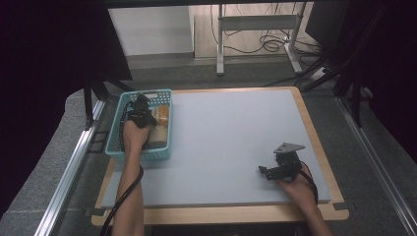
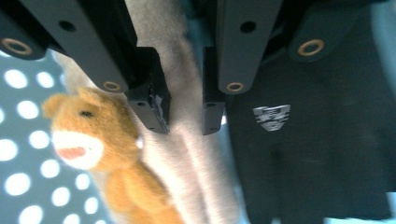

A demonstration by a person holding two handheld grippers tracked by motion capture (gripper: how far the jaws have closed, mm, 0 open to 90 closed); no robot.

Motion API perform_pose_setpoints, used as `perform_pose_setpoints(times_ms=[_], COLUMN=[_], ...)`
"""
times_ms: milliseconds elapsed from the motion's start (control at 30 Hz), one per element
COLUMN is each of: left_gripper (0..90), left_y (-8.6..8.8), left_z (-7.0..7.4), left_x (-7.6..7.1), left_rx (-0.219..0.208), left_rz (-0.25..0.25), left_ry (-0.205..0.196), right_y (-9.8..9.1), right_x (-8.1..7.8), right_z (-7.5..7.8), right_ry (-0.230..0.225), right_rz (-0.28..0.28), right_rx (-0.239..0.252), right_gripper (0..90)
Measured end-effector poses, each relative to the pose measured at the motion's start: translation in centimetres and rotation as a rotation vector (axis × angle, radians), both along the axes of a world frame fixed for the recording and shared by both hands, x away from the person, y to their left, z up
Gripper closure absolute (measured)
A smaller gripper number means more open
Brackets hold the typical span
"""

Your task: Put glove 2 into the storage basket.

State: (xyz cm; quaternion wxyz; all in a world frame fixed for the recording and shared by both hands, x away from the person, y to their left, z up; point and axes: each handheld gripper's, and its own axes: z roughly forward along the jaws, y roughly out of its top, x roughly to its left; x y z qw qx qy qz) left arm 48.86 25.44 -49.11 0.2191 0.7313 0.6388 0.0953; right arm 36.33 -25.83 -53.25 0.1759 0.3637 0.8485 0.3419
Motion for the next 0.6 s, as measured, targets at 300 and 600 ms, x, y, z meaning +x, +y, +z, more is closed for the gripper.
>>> perform_pose_setpoints(times_ms=[300, 600], left_gripper=[49.5, 15.8], left_y=[1.3, 2.3], left_z=[0.9, 1.8], left_x=[-0.7, -1.5], left_rx=[0.029, 0.053], left_rz=[0.035, 0.039], left_ry=[-0.073, -0.132], right_y=[0.0, 0.0], right_x=[0.0, 0.0], right_z=[0.0, 0.0], right_ry=[0.000, 0.000], right_rz=[0.000, 0.000], right_rx=[0.000, 0.000], right_gripper=[4.9, 4.9])
